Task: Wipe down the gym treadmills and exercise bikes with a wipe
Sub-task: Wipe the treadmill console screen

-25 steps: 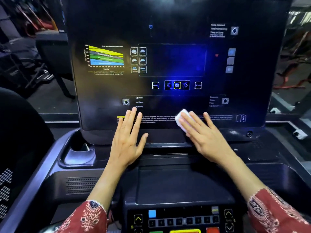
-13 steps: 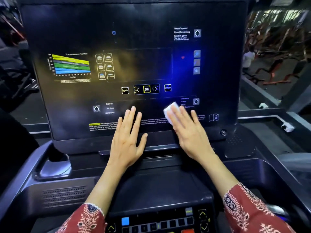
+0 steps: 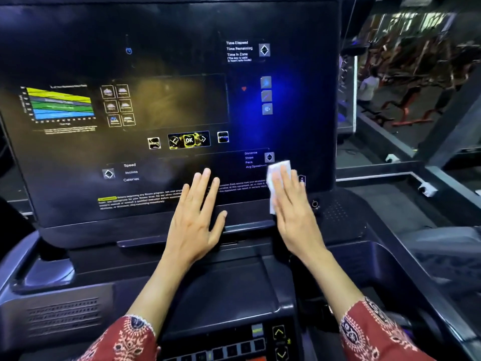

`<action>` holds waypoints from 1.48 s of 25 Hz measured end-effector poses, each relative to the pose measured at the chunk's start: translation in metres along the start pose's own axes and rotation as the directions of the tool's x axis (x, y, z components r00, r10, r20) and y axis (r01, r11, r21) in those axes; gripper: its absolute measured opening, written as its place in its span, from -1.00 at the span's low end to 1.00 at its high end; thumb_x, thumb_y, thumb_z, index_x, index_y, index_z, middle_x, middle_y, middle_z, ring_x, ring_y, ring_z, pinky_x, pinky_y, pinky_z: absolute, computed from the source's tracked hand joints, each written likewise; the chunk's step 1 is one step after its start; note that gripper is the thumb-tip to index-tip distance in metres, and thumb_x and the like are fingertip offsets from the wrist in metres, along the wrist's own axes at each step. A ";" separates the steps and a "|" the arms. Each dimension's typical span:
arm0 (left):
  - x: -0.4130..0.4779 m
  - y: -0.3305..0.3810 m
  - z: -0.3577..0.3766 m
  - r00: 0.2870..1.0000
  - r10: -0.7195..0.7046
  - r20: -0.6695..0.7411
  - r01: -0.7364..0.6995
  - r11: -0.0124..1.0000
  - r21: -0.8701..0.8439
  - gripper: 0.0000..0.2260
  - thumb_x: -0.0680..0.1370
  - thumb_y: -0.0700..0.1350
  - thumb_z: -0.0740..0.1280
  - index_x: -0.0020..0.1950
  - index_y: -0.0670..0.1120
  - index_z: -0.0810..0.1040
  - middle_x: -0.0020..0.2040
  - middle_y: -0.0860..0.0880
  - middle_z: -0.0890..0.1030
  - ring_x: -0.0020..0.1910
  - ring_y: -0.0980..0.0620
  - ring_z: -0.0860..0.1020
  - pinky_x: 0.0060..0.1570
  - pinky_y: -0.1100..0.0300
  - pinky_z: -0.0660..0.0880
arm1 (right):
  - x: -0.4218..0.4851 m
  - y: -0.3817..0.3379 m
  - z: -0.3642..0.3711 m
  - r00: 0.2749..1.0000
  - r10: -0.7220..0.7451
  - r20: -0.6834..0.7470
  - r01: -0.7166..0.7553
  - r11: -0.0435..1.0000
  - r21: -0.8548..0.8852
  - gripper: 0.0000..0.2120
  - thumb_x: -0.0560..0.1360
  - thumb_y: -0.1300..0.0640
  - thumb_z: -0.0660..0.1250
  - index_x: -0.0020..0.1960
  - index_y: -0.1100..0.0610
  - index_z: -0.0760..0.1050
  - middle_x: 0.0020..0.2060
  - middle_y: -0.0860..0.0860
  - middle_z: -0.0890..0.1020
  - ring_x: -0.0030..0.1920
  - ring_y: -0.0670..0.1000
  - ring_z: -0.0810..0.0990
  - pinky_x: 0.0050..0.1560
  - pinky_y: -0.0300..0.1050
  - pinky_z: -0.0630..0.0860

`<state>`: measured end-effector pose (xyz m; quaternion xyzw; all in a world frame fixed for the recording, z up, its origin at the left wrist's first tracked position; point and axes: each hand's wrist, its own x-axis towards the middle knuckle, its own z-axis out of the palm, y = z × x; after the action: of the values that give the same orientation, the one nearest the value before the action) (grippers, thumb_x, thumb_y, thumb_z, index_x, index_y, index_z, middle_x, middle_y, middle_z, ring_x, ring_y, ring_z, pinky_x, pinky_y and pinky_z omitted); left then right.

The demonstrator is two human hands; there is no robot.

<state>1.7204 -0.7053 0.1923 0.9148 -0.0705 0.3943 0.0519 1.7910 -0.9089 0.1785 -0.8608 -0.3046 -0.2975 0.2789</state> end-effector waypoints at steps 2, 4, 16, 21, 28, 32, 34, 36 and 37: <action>0.000 0.002 0.001 1.000 -0.019 0.003 0.019 1.000 -0.001 -0.48 0.55 -0.05 0.21 0.46 -0.26 0.28 0.49 -0.24 0.21 0.49 -0.18 0.14 0.48 0.04 -0.01 | 0.010 0.006 -0.002 0.996 -0.094 0.008 0.094 0.995 -0.029 -0.56 0.65 0.20 0.02 0.52 0.19 0.18 0.51 0.03 0.12 0.53 0.10 0.05 0.50 0.03 -0.01; -0.002 0.003 0.000 0.999 -0.040 0.021 0.040 0.999 -0.016 -0.48 0.56 -0.05 0.20 0.46 -0.25 0.28 0.49 -0.24 0.20 0.50 -0.18 0.13 0.49 0.03 -0.01 | 0.016 0.012 -0.009 0.993 0.102 -0.059 -0.101 0.994 0.034 -0.55 0.64 0.23 0.00 0.52 0.17 0.19 0.53 0.03 0.10 0.54 0.12 0.03 0.52 0.02 -0.03; -0.048 -0.006 -0.030 0.984 -0.065 0.168 0.069 0.997 -0.018 -0.55 0.56 -0.04 0.18 0.41 -0.22 0.40 0.49 -0.23 0.24 0.45 -0.21 0.23 0.47 0.03 0.03 | -0.049 -0.035 -0.001 0.948 -0.213 0.236 0.193 0.976 0.104 -0.50 0.43 0.45 0.33 0.36 0.28 0.42 0.39 0.16 0.42 0.36 0.25 0.42 0.37 0.17 0.34; -0.077 -0.033 -0.050 0.955 -0.142 0.262 0.147 0.989 0.002 -0.53 0.56 -0.01 0.12 0.42 -0.17 0.38 0.49 -0.14 0.26 0.46 -0.14 0.24 0.41 -0.08 0.14 | -0.022 -0.120 0.030 0.903 -0.370 0.221 0.350 0.929 0.122 -0.54 0.37 0.39 0.06 0.18 0.32 0.56 0.16 0.23 0.60 0.10 0.26 0.62 0.12 0.12 0.52; -0.124 -0.052 -0.094 0.905 -0.309 0.291 0.345 0.935 -0.082 -0.51 0.57 0.05 0.09 0.40 -0.20 0.40 0.48 -0.15 0.28 0.45 -0.15 0.25 0.43 0.04 0.04 | -0.044 -0.168 0.018 0.964 -0.038 0.264 -0.095 0.876 0.473 -0.63 0.49 0.45 0.22 0.27 0.27 0.52 0.26 0.16 0.55 0.26 0.12 0.54 0.32 -0.01 0.43; -0.145 -0.040 -0.116 0.923 -0.254 0.291 0.305 0.941 -0.149 -0.53 0.58 0.01 0.13 0.40 -0.21 0.41 0.46 -0.16 0.32 0.44 -0.13 0.28 0.44 0.07 0.03 | -0.102 -0.191 -0.007 0.985 0.079 0.151 -0.134 0.908 0.397 -0.57 0.50 0.44 0.19 0.36 0.29 0.43 0.39 0.16 0.41 0.40 0.03 0.39 0.39 -0.18 0.33; -0.161 -0.035 -0.125 0.927 -0.224 0.299 0.283 0.944 -0.169 -0.55 0.58 -0.01 0.14 0.37 -0.24 0.43 0.42 -0.18 0.37 0.41 -0.14 0.32 0.43 0.07 0.05 | -0.130 -0.206 -0.005 0.980 0.025 0.200 -0.080 0.960 0.269 -0.50 0.47 0.46 0.17 0.40 0.28 0.39 0.42 0.15 0.38 0.44 0.08 0.33 0.43 -0.01 0.29; -0.179 -0.031 -0.130 0.913 -0.226 0.338 0.302 0.934 -0.190 -0.57 0.58 -0.03 0.13 0.34 -0.26 0.46 0.36 -0.20 0.44 0.37 -0.16 0.37 0.42 0.09 0.07 | -0.149 -0.227 0.008 0.945 -0.132 0.299 0.111 0.990 0.087 -0.53 0.51 0.32 0.13 0.42 0.25 0.35 0.43 0.12 0.36 0.46 0.11 0.27 0.45 0.14 0.22; -0.185 -0.030 -0.132 0.898 -0.234 0.373 0.324 0.924 -0.203 -0.57 0.59 -0.03 0.11 0.32 -0.27 0.47 0.33 -0.20 0.47 0.35 -0.18 0.40 0.41 0.11 0.08 | -0.156 -0.234 0.015 0.925 -0.182 0.332 0.177 0.983 0.046 -0.54 0.54 0.24 0.10 0.43 0.26 0.34 0.43 0.11 0.37 0.46 0.12 0.26 0.45 0.15 0.18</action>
<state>1.5057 -0.6396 0.1460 0.9549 0.0035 0.2052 0.2145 1.5352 -0.8005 0.1325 -0.8651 -0.4274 -0.1687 0.2011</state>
